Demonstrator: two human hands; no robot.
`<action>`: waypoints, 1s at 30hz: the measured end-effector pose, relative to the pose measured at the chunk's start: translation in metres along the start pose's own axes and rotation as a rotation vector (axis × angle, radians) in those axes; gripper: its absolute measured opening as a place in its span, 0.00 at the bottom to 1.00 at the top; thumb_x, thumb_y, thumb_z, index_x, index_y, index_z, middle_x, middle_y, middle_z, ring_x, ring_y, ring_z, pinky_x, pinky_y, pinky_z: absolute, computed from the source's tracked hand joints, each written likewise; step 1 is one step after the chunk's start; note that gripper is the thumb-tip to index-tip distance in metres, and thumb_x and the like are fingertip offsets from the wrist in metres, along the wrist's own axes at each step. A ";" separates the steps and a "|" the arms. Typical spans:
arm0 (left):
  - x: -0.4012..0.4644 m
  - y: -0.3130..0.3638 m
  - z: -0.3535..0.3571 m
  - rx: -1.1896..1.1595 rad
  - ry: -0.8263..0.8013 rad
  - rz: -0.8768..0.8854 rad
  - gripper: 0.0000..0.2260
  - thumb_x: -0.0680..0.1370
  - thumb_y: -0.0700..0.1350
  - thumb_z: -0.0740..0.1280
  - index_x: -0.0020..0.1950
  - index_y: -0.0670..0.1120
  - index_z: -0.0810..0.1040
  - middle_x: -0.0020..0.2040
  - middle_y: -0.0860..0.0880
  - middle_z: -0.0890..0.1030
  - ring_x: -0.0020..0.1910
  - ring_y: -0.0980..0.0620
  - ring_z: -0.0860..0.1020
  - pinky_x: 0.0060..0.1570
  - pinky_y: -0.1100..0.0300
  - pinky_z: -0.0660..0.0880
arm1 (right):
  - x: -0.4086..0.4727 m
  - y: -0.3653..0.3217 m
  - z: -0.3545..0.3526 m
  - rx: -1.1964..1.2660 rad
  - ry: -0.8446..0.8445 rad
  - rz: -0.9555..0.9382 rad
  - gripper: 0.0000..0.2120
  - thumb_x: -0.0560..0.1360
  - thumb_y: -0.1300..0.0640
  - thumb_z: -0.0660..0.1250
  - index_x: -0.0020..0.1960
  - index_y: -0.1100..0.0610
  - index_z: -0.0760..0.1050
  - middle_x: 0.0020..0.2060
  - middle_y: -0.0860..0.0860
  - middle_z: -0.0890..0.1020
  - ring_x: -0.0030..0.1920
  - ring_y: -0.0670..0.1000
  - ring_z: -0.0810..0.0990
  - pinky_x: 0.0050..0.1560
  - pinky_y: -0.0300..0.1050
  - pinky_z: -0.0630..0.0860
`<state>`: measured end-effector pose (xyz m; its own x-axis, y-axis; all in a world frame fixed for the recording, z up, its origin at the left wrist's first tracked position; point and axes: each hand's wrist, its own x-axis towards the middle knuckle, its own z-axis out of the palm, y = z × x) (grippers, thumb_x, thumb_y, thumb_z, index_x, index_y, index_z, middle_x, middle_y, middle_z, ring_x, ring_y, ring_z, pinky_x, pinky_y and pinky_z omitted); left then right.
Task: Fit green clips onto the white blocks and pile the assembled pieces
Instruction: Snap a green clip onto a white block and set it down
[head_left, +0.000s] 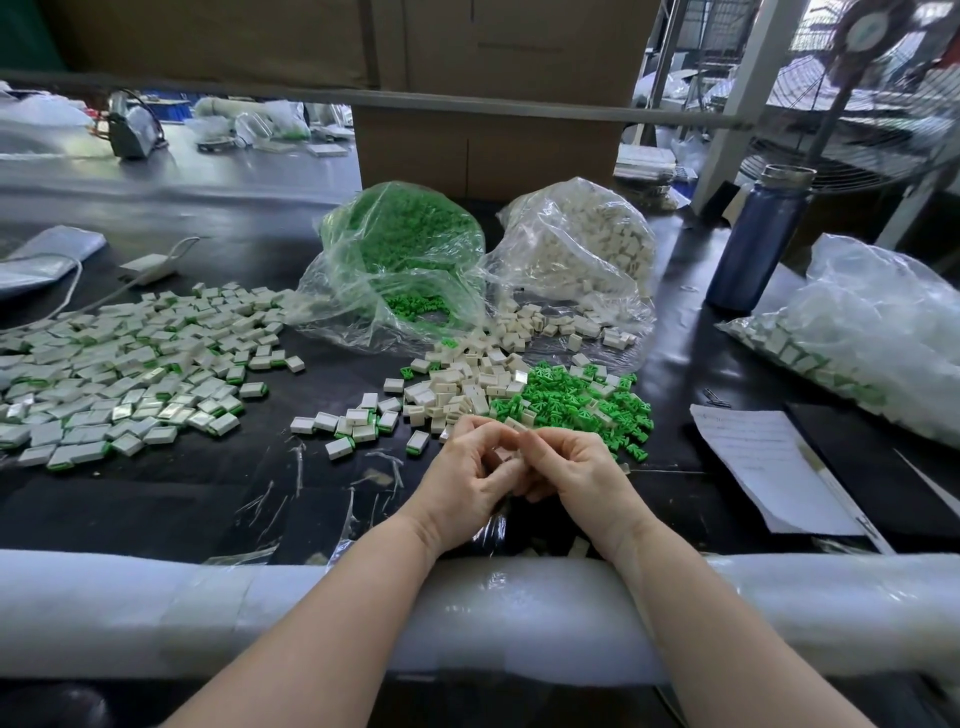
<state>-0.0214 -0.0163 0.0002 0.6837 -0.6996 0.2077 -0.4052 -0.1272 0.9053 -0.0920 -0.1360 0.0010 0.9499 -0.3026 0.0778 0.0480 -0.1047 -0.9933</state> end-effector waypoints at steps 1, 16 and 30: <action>0.000 0.000 0.000 0.002 0.024 -0.003 0.03 0.76 0.39 0.66 0.49 0.44 0.77 0.53 0.46 0.70 0.42 0.54 0.74 0.44 0.72 0.72 | 0.000 0.001 0.000 0.014 0.027 -0.004 0.09 0.77 0.57 0.62 0.44 0.58 0.80 0.30 0.51 0.80 0.31 0.46 0.79 0.33 0.37 0.76; 0.001 0.000 0.001 0.077 0.079 -0.040 0.06 0.75 0.39 0.68 0.48 0.37 0.79 0.52 0.47 0.72 0.44 0.52 0.74 0.46 0.73 0.72 | 0.003 0.006 -0.001 -0.162 0.154 -0.051 0.08 0.73 0.65 0.67 0.39 0.56 0.74 0.34 0.52 0.78 0.31 0.41 0.77 0.29 0.34 0.74; 0.003 -0.012 -0.014 0.018 0.648 -0.145 0.09 0.75 0.37 0.67 0.53 0.46 0.81 0.46 0.48 0.82 0.40 0.56 0.79 0.45 0.64 0.78 | 0.000 0.003 -0.006 -0.357 0.366 -0.110 0.06 0.71 0.59 0.71 0.37 0.54 0.76 0.35 0.52 0.78 0.32 0.46 0.73 0.34 0.36 0.73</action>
<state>-0.0059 -0.0074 -0.0043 0.9564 -0.1113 0.2701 -0.2880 -0.2039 0.9357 -0.0938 -0.1423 -0.0012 0.7722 -0.5763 0.2676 -0.0278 -0.4513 -0.8919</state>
